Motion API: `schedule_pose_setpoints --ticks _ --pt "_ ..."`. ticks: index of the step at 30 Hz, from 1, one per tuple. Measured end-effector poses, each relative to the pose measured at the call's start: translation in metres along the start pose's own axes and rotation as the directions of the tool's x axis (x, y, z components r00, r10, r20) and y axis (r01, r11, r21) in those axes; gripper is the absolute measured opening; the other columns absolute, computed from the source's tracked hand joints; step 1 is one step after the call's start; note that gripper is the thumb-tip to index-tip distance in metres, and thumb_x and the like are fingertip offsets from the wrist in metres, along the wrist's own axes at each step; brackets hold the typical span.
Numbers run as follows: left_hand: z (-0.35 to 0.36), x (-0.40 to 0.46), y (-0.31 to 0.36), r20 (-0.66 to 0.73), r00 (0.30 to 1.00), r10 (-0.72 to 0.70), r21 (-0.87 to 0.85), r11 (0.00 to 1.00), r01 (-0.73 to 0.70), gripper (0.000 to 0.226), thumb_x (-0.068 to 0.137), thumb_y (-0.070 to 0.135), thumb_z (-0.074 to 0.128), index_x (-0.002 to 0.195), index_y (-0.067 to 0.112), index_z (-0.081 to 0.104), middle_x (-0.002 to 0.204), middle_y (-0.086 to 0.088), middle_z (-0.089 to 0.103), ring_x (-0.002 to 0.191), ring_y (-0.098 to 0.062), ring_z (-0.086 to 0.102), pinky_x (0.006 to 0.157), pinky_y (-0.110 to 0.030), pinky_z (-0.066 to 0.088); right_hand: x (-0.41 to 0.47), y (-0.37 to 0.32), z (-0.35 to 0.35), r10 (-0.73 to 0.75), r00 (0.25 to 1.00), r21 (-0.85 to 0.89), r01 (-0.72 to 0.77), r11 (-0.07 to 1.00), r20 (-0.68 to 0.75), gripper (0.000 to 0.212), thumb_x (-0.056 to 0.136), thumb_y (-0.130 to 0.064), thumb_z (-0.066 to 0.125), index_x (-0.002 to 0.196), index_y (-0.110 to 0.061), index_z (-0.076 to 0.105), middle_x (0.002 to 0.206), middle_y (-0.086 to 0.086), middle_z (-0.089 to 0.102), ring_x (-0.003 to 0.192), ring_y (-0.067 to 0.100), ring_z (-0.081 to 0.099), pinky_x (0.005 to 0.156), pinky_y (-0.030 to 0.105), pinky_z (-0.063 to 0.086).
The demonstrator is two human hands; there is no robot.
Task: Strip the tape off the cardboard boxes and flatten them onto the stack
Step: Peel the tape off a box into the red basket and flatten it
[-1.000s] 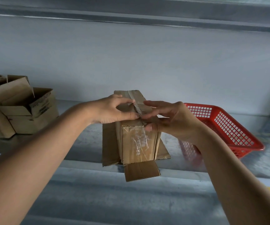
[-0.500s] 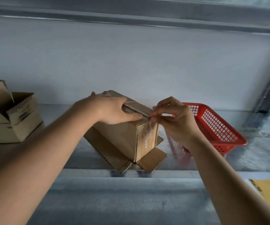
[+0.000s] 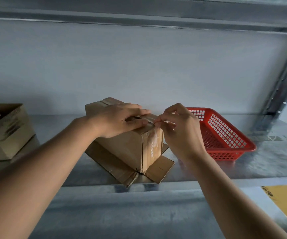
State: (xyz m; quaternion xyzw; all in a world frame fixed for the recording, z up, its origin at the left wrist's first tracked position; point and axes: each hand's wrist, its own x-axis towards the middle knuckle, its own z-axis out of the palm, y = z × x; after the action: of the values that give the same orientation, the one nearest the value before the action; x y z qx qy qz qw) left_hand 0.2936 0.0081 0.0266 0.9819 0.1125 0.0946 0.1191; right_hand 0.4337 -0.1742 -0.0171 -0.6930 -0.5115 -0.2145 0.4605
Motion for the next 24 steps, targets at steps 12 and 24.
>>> schedule_pose_setpoints --ticks 12,24 --pt "0.002 0.003 0.014 -0.072 0.997 -0.016 0.190 0.981 0.029 0.069 0.080 0.090 0.024 0.130 0.049 0.048 0.103 0.015 0.042 0.101 -0.010 0.043 0.085 -0.036 0.043 -0.007 -0.002 -0.006 0.308 0.951 0.077 -0.307 0.949 -0.005 0.019 0.094 -0.013 0.074 0.107 -0.025 0.081 0.106 -0.007 0.074 0.087 0.002 0.069 0.083 0.026 0.055" --pt "0.005 0.004 0.011 0.028 0.998 -0.065 0.066 0.996 0.063 0.098 0.071 0.101 0.020 0.150 0.046 0.040 0.114 0.017 0.034 0.119 -0.007 0.040 0.106 -0.046 0.041 -0.035 -0.005 0.018 0.545 0.835 0.451 -0.457 0.767 -0.081 0.017 0.089 -0.012 0.079 0.096 -0.026 0.083 0.084 -0.016 0.078 0.080 0.001 0.074 0.081 0.037 0.063"
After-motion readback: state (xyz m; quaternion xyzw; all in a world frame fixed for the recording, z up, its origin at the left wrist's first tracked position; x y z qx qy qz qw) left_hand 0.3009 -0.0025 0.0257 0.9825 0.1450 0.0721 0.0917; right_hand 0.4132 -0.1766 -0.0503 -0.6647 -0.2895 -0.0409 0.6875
